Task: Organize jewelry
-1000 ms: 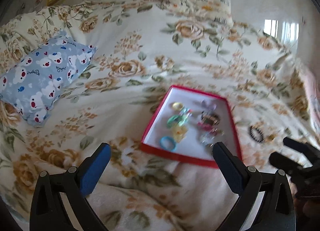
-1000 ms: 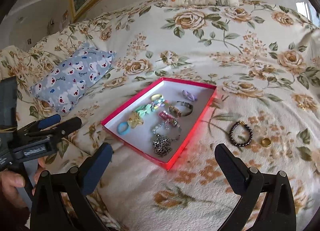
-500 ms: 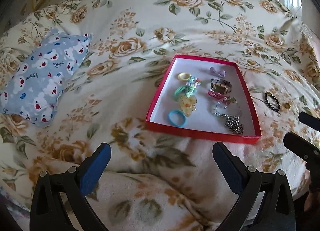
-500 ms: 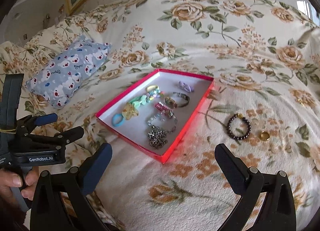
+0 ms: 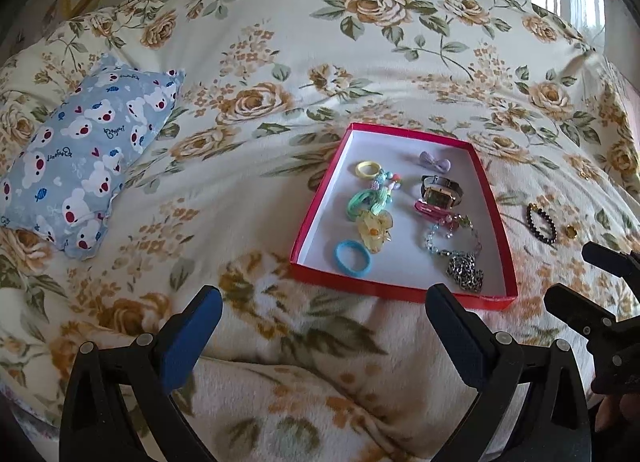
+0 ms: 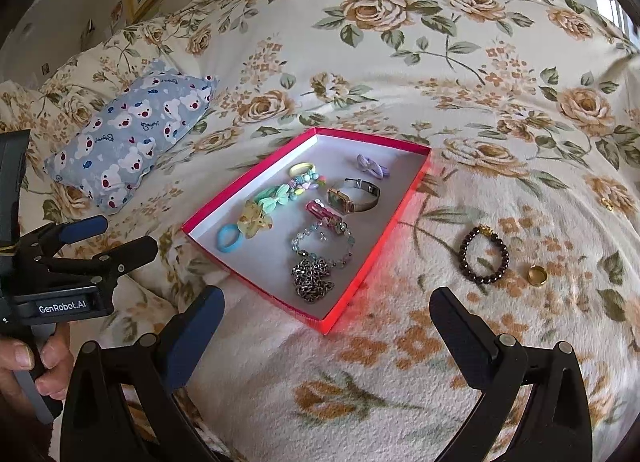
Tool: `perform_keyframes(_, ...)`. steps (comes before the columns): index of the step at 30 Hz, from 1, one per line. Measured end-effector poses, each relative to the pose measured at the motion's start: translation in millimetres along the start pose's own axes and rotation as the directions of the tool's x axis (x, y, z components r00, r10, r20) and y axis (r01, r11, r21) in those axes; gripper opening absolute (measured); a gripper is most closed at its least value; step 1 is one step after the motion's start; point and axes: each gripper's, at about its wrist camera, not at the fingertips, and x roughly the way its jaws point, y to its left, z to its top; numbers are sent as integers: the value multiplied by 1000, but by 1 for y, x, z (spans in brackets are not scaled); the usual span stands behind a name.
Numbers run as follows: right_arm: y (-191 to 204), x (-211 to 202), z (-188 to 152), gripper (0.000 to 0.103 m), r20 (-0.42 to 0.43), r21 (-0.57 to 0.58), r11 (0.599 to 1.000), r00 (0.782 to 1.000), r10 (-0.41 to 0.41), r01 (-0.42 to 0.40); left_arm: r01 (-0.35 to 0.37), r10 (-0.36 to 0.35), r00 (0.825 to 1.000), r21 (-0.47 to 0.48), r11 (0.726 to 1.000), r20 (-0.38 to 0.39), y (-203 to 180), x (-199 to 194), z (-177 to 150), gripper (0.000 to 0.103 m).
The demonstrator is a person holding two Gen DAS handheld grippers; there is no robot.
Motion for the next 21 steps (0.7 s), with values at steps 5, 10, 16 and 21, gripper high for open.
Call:
perform_keyframes(5, 0, 2, 3, 103, 0, -1, 1000, 1000, 4, -4, -6, 6, 1000, -1, 1000, 4, -1, 1, 0, 102)
perform_keyframes(10, 1, 6, 6, 103, -8, -9, 1000, 1000, 9, -9, -6, 6, 1000, 1, 1000, -1, -1, 5, 2, 102)
perform_keyframes(16, 2, 10, 7, 103, -12, -15, 1000, 1000, 10, -10, -3, 3, 1000, 2, 1000, 1, -2, 7, 3, 102)
perform_keyframes(21, 3, 12, 8, 103, -14, -14, 1000, 1000, 12, -12, -3, 3, 1000, 4, 1000, 3, -2, 10, 4, 102)
